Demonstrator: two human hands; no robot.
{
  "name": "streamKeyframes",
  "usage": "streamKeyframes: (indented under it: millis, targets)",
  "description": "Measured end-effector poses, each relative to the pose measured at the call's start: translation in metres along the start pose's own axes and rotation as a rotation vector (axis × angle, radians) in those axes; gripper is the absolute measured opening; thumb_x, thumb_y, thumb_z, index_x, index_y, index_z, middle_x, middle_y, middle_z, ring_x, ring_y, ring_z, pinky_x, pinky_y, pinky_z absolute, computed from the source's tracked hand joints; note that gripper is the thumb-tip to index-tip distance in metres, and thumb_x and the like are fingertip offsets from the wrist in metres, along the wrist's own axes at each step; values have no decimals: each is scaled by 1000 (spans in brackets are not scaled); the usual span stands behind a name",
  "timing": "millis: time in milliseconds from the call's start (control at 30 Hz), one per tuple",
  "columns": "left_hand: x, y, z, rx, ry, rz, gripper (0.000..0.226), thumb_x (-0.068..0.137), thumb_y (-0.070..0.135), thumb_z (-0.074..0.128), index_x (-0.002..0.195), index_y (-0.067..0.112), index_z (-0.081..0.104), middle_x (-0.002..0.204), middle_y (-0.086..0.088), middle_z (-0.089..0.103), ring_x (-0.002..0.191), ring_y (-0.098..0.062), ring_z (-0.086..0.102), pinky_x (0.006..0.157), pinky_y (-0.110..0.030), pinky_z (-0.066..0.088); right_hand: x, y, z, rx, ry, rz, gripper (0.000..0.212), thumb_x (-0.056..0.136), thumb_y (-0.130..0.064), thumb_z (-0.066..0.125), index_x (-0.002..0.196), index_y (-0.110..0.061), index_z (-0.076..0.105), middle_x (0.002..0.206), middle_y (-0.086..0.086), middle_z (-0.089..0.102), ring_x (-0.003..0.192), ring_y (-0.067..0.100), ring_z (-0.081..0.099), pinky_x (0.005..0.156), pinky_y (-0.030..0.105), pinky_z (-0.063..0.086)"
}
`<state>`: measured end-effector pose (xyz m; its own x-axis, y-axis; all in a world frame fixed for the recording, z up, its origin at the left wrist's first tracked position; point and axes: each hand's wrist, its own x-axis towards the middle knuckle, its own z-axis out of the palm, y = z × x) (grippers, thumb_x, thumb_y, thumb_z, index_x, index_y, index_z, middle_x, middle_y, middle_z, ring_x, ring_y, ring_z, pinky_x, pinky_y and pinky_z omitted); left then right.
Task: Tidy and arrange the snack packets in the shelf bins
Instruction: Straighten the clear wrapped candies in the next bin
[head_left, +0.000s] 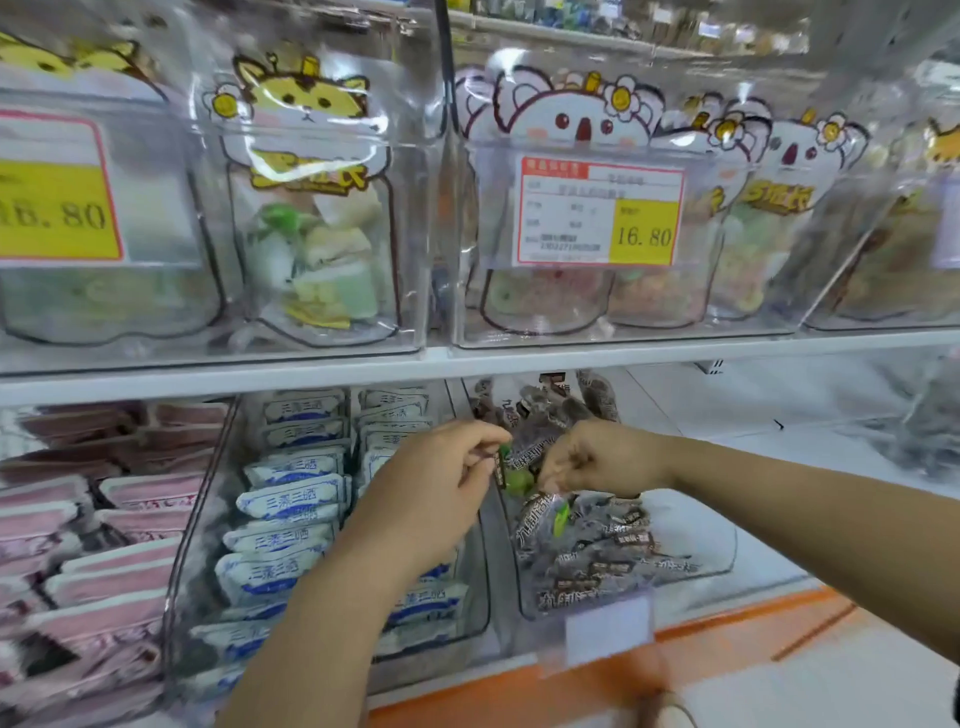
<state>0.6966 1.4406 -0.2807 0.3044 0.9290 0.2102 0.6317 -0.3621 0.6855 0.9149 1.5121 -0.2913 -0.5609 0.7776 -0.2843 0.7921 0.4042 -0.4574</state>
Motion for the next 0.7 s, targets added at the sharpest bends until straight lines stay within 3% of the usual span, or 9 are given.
streamKeyframes:
  millis: [133, 200, 267, 333, 400, 500, 633, 700]
  targets:
    - [-3, -1, -1, 4, -23, -16, 29, 97, 22, 47, 122, 34, 57, 117, 21, 56, 102, 9, 50, 76, -2, 34, -3, 7, 12, 144, -5, 73, 14, 91, -18, 61, 82, -11, 69, 71, 21, 60, 63, 17, 53, 58, 10, 42]
    - [-5, -1, 0, 28, -54, -34, 29, 98, 25, 46, 123, 36, 56, 120, 22, 55, 107, 7, 48, 81, -6, 33, -10, 4, 16, 127, -3, 75, 17, 91, -14, 61, 77, -7, 67, 65, 10, 57, 57, 15, 48, 55, 13, 39]
    - [-7, 0, 1, 52, -73, -37, 28, 98, 27, 46, 122, 38, 56, 121, 23, 54, 109, 7, 46, 86, -12, 33, -17, 2, 18, 30, -31, 71, 7, 86, -7, 62, 85, -4, 67, 75, 5, 65, 64, 11, 55, 60, 18, 44]
    - [-8, 1, 1, 72, -89, -32, 28, 98, 27, 45, 121, 40, 56, 121, 25, 53, 109, 8, 44, 87, -12, 31, -20, -5, 20, -76, -102, 50, 11, 83, -8, 62, 93, -11, 67, 90, 6, 69, 77, 13, 59, 72, 25, 48]
    - [-9, 1, 1, 81, -101, -35, 28, 99, 27, 45, 121, 39, 55, 120, 25, 52, 109, 8, 41, 90, -12, 29, -17, -10, 24, -153, -183, 31, 4, 88, -24, 62, 90, -24, 66, 85, 5, 67, 75, 17, 58, 72, 28, 47]
    - [-10, 1, 1, 73, -97, -42, 27, 98, 28, 45, 120, 40, 56, 119, 26, 51, 111, 8, 41, 90, -12, 29, -14, -12, 33, -284, -268, 81, 27, 96, -41, 46, 102, -22, 65, 88, 6, 66, 81, 22, 57, 79, 33, 47]
    - [-8, 1, 0, 77, -90, -43, 26, 99, 28, 45, 119, 39, 57, 118, 26, 52, 104, 11, 39, 77, -2, 28, -20, -12, 25, -91, -354, 168, 38, 95, -48, 45, 126, -28, 58, 124, 2, 62, 110, 18, 55, 100, 35, 41]
    - [-6, 2, 0, 74, -86, -41, 27, 99, 26, 45, 120, 37, 57, 120, 24, 53, 104, 11, 40, 77, -3, 29, -22, -12, 18, -74, -367, 195, 49, 93, -55, 42, 127, -23, 57, 131, 0, 57, 118, 18, 52, 103, 36, 38]
